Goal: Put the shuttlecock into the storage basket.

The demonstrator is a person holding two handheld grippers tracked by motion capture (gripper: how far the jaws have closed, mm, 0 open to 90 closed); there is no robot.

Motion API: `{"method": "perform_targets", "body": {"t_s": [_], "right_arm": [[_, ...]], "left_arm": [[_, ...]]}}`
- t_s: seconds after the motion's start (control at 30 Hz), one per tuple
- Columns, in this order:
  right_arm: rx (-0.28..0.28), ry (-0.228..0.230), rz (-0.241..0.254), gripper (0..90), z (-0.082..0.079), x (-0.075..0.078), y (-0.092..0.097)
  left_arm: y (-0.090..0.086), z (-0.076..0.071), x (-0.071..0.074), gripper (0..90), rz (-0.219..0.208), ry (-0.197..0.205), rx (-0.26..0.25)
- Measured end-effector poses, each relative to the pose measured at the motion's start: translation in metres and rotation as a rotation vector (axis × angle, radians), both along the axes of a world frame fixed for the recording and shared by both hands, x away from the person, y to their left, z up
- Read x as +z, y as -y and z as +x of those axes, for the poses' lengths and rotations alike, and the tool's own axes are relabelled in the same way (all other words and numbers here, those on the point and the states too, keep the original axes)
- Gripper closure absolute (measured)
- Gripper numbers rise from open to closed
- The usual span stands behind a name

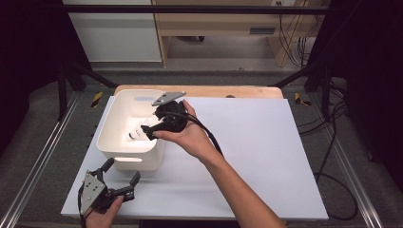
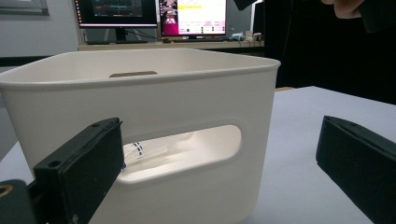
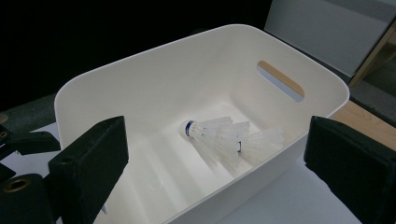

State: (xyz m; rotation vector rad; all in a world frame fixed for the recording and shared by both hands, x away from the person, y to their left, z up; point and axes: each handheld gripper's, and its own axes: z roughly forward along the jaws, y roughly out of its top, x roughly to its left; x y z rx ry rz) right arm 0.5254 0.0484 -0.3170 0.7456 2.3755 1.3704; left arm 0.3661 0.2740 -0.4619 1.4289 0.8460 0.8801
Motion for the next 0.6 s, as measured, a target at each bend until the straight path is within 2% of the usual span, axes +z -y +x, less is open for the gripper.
{"method": "perform_targets", "body": {"t_s": [0.3, 0.37, 0.6], "right_arm": [[-0.034, 0.041, 0.026, 5.5, 0.002, 0.002, 0.008], [-0.028, 0.040, 0.045, 4.6, 0.002, 0.003, 0.010], [-0.032, 0.043, 0.052, 4.9, 0.003, 0.002, 0.016]], "left_arm": [[-0.001, 0.000, 0.000, 1.0, -0.003, 0.001, 0.003], [-0.002, 0.000, 0.000, 1.0, -0.008, 0.000, 0.005], [-0.002, -0.001, 0.000, 1.0, -0.005, 0.000, 0.008]]}}
